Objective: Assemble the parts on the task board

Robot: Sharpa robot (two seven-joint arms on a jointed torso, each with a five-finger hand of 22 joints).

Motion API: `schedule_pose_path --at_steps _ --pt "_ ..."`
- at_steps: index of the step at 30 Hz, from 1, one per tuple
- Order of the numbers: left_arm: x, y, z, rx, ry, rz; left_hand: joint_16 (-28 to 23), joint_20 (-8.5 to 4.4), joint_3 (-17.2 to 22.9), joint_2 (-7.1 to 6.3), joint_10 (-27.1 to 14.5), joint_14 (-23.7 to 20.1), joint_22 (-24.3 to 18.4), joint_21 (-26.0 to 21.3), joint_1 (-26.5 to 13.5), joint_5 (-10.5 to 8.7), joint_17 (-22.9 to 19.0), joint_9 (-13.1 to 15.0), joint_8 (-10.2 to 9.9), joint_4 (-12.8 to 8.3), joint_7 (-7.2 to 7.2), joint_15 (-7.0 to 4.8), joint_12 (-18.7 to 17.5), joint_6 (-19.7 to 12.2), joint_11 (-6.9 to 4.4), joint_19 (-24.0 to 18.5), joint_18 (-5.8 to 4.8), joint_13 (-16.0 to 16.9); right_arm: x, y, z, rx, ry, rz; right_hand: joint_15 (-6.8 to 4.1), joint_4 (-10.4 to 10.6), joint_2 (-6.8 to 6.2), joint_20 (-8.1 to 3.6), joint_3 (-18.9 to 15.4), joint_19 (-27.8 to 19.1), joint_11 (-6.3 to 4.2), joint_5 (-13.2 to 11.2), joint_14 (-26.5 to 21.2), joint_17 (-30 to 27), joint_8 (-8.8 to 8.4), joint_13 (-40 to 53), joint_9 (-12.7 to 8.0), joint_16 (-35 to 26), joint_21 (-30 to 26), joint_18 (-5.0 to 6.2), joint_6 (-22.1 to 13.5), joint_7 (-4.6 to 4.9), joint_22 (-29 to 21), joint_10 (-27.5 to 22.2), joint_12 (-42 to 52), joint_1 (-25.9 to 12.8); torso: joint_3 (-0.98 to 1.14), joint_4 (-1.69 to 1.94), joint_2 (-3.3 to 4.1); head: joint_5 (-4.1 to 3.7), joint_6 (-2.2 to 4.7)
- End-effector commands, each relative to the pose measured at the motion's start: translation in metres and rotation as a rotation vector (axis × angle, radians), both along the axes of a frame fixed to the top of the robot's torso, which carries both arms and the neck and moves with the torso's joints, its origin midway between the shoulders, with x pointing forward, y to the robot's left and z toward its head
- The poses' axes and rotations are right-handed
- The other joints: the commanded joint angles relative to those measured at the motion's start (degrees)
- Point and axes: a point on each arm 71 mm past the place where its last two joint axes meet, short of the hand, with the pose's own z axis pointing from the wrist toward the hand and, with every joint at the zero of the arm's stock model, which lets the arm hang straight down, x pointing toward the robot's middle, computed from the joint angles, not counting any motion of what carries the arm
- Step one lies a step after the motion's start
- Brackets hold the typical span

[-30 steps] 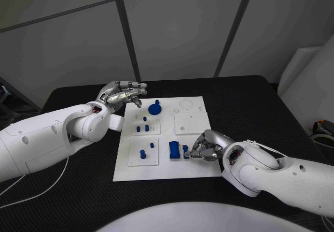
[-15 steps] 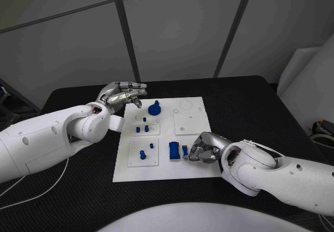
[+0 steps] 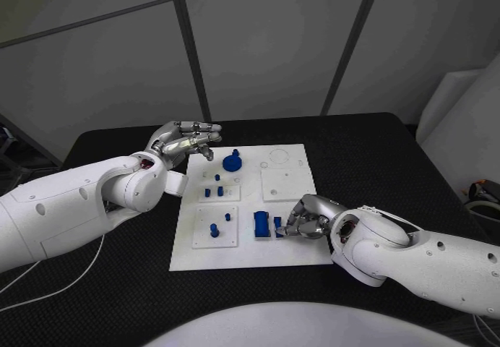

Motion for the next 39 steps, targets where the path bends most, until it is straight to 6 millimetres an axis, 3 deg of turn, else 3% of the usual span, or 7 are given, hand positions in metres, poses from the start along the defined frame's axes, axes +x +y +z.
schedule_pose_path --at_steps 1,15,21,27,30,34,39 --pt "0.000 -0.001 0.001 -0.008 -0.003 -0.010 0.4 -0.17 -0.2 0.72 -0.3 -0.4 0.0 -0.2 0.0 -0.17 -0.1 0.0 0.2 -0.1 0.06 0.05 0.2 -0.3 0.15 -0.4 -0.55 0.1 0.001 -0.002 -0.003 -0.017 -0.001 0.001 -0.27 -0.3 0.48 -0.49 0.3 2.9 -0.19 -0.2 3.4 1.9 -0.20 -0.1 0.0 0.0 -0.2 -0.60 -0.1 0.06 11.6 0.2 -0.1 1.2 0.02 -0.04 0.00 0.00 -0.12" --pt "0.000 0.000 0.000 -0.007 -0.002 -0.008 0.4 -0.17 -0.2 0.72 -0.3 -0.4 0.0 -0.2 0.0 -0.17 -0.1 0.0 0.2 -0.1 0.06 0.05 0.2 -0.3 0.15 -0.4 -0.55 0.1 -0.003 -0.003 0.004 0.030 -0.025 0.013 -0.12 0.0 -0.54 -0.47 -1.1 2.4 0.08 -1.2 3.3 1.3 -0.43 -0.5 0.2 -0.3 -0.7 -0.44 -0.7 0.45 11.1 -0.1 -0.8 1.8 -0.02 -0.18 -0.22 -0.04 0.25" --pt "0.000 0.002 -0.002 -0.015 -0.008 -0.007 0.5 -0.06 -0.6 0.48 -0.6 -0.6 -0.1 -0.3 -0.5 -0.23 -0.3 0.0 0.3 0.2 0.11 0.19 0.5 -0.5 0.23 -0.5 -0.59 0.0 0.001 -0.014 0.012 0.209 -0.022 -0.006 0.84 0.6 -1.11 0.24 -2.3 -3.1 1.30 0.0 1.6 -5.3 -2.46 -5.8 -0.5 -4.8 -6.6 1.41 -4.1 1.93 5.3 -4.0 -8.5 1.5 -0.23 -0.38 -0.96 -0.37 0.92" --pt "0.001 0.007 -0.010 -0.076 0.006 0.024 -4.5 0.88 -2.8 -0.26 -2.1 -7.9 -2.4 -5.0 -2.5 -0.23 -3.6 0.0 1.0 1.6 -0.27 1.21 0.9 -1.0 0.30 -6.3 -0.80 -0.4 0.047 -0.036 0.022 0.572 0.022 -0.099 3.13 -0.8 1.08 2.21 -0.8 -27.2 3.62 0.4 -10.0 -38.1 -5.58 -25.3 -2.2 -34.2 -37.0 8.44 -8.1 4.44 -21.9 -18.1 -34.4 9.1 -0.70 -0.86 -2.72 -0.52 2.63" --pt "0.004 0.009 -0.014 -0.106 0.007 0.046 -11.6 2.07 -4.1 -0.32 -2.4 -12.7 -5.5 -10.2 -3.4 -0.45 -7.8 -0.1 1.0 2.6 -0.72 2.34 0.0 -1.2 0.72 -11.6 -1.18 -1.4 0.071 -0.046 0.024 0.707 0.027 -0.142 4.93 -0.8 2.69 3.78 1.0 -31.6 5.61 -1.7 -16.2 -43.1 -7.03 -33.7 -3.5 -44.3 -44.8 8.15 -8.6 5.71 -27.0 -21.9 -43.7 13.5 -1.06 -0.99 -3.70 -0.51 3.88" --pt "0.008 0.014 -0.021 -0.140 0.000 0.097 -24.2 4.64 -5.8 0.57 -0.4 -13.8 -12.7 -19.6 -3.0 -7.86 -14.2 -0.1 -0.1 3.8 -1.26 4.18 -3.2 -1.0 1.10 -18.2 -1.15 -3.4 0.102 -0.053 0.026 0.828 0.000 -0.187 8.20 0.2 2.46 6.91 1.7 -36.1 7.00 -3.7 -22.2 -51.4 -9.78 -47.1 -6.7 -59.4 -56.9 7.94 -7.5 7.00 -35.4 -18.6 -53.4 16.5 -1.24 -1.17 -4.60 -0.12 5.19" --pt "0.018 0.021 -0.028 -0.160 -0.010 0.201 -33.8 7.43 -8.1 0.99 0.4 -14.8 -19.2 -27.2 -2.8 -9.19 -17.9 -0.2 -1.6 4.7 -1.96 6.04 -7.5 -0.6 2.25 -23.2 -0.57 -3.4 0.129 -0.054 0.024 0.912 -0.037 -0.233 10.59 0.1 2.18 9.89 0.8 -36.5 8.40 -4.8 -24.7 -58.7 -12.45 -57.3 -9.8 -70.0 -66.4 8.50 -6.3 7.35 -43.0 -17.4 -58.5 15.7 -1.31 -1.26 -5.39 0.40 6.56"
